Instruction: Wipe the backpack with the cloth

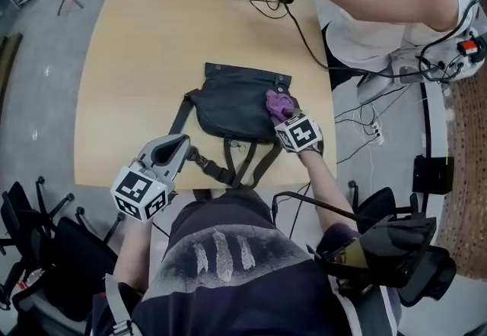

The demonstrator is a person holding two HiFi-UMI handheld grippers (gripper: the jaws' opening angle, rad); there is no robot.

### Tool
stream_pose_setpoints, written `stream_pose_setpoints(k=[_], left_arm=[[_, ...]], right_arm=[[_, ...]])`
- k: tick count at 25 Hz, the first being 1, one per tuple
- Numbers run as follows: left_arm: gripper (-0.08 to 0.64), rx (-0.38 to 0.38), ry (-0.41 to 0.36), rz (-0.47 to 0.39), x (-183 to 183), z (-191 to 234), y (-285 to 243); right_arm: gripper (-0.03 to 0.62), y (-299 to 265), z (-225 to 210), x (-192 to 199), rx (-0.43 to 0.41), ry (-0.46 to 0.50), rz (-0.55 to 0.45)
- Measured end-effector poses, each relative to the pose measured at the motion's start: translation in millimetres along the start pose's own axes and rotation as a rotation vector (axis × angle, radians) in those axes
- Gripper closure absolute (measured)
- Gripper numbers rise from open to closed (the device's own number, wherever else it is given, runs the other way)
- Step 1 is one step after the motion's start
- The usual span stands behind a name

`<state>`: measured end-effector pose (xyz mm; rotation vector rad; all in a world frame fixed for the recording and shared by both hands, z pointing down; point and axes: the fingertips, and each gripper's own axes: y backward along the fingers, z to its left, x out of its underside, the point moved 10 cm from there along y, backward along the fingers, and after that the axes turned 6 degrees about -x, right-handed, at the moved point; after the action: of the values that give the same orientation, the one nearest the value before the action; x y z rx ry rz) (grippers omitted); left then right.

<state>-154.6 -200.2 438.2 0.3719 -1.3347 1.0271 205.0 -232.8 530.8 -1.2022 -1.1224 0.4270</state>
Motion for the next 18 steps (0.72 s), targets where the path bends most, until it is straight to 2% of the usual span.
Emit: stream_pose_setpoints(k=[4, 13, 15, 18], left_arm=[[0.551, -0.012, 0.012, 0.004, 13, 6, 17], [0.551, -0.006, -0.004, -0.033, 18, 7, 49], [0.551, -0.008, -0.006, -0.036, 19, 9, 55], [0.551, -0.006, -0.016, -0.046, 17, 9, 64]], right_arm=[[0.563, -13, 40, -21, -0.077, 0.059, 0.004], [0.563, -43, 116, -60, -0.159, 0.137, -0.018], [0.563, -48, 132, -71, -0.231, 0.118, -0.053], [0.563, -44, 153, -86, -0.394, 0.001, -0.189]])
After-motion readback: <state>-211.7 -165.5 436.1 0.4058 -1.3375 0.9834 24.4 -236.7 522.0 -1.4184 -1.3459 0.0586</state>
